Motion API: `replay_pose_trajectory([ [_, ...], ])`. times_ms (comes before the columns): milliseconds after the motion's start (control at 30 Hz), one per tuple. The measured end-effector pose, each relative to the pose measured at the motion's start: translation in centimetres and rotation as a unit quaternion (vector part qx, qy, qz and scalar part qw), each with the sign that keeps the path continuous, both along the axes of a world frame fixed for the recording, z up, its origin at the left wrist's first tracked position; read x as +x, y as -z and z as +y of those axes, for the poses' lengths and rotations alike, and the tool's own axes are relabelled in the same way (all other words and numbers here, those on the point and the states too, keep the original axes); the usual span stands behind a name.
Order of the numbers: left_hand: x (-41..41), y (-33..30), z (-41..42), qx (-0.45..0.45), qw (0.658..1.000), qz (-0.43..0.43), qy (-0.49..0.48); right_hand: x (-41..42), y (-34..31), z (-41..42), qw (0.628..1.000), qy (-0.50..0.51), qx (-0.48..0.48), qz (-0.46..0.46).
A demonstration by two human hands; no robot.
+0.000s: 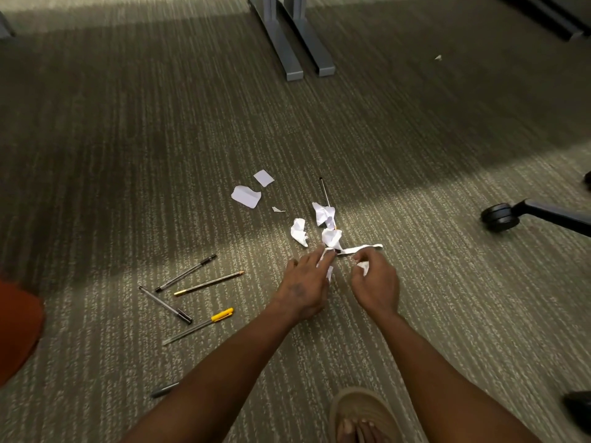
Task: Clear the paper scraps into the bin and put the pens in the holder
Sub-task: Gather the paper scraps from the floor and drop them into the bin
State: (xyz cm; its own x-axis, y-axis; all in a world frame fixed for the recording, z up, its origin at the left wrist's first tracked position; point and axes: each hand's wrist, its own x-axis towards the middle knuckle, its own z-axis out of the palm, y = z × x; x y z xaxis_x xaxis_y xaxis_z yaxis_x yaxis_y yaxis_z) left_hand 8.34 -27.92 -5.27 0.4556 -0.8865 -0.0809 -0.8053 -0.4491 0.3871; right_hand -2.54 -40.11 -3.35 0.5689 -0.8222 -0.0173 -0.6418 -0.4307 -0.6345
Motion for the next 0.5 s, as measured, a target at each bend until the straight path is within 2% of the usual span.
replay_pose_trajectory([
  [167,-1.1,1.0,0.3,0.035,0.998,-0.032,0.027,1.0,-0.3,-2.2,0.999,-0.005,-0.032,0.001],
  [333,-1.6,1.6,0.9,-0.009,0.998,-0.037,0.049,2.7,-0.6,-3.4,0.998,-0.052,-0.03,0.021],
  [500,-2.3,2.1,2.4,-0.012,0.999,-0.02,0.031,4.7,-0.9,-3.0,0.994,-0.099,-0.03,0.028],
])
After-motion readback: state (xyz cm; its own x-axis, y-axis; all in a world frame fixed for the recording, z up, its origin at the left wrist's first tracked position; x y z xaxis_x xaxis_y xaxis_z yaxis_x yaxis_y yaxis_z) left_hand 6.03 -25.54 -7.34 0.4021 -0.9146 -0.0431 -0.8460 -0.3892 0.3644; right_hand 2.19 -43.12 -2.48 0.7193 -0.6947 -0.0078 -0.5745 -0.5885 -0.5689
